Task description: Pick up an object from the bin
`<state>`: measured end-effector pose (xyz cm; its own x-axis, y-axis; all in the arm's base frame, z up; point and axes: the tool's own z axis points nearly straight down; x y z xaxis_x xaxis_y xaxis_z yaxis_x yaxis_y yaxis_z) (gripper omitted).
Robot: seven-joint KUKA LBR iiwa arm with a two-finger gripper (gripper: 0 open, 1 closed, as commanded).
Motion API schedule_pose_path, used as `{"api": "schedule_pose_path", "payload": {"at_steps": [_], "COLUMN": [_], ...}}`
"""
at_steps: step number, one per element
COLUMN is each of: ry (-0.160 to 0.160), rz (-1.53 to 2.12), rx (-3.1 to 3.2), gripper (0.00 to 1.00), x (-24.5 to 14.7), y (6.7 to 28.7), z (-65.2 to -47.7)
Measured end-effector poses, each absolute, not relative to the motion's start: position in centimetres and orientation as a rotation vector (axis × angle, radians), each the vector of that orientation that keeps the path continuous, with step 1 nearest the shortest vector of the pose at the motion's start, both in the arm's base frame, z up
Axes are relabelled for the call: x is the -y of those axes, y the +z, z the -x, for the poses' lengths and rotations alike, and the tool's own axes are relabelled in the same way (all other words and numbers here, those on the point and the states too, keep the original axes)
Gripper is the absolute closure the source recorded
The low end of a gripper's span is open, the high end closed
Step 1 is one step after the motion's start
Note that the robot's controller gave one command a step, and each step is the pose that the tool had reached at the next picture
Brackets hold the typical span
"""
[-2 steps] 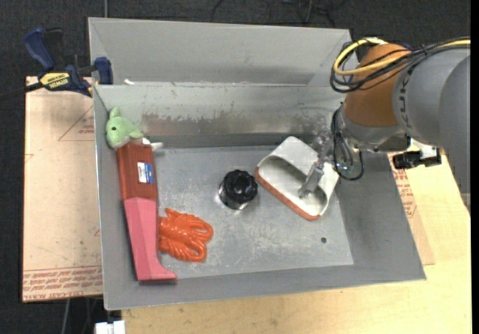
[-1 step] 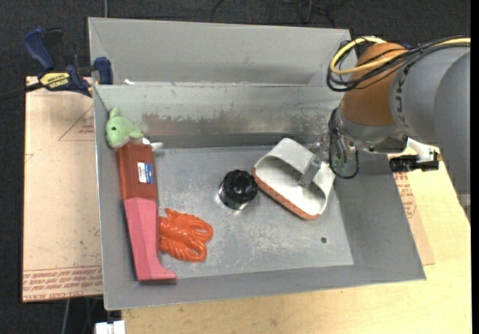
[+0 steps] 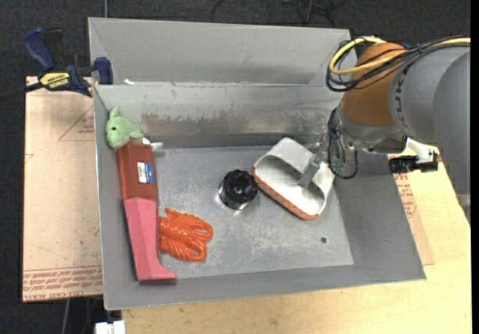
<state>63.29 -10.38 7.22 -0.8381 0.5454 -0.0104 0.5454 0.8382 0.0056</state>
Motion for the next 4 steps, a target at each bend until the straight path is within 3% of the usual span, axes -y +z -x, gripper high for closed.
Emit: {"api": "schedule_pose_path", "payload": {"at_steps": [1, 4], "ry": [0.004, 0.004], "rz": [-0.899, -0.894], "rx": [-3.001, -3.009], "gripper": [1.00, 1.00], "x": [10.3, 10.3], "y": [7.6, 12.7], "z": [-63.2, -63.0]}}
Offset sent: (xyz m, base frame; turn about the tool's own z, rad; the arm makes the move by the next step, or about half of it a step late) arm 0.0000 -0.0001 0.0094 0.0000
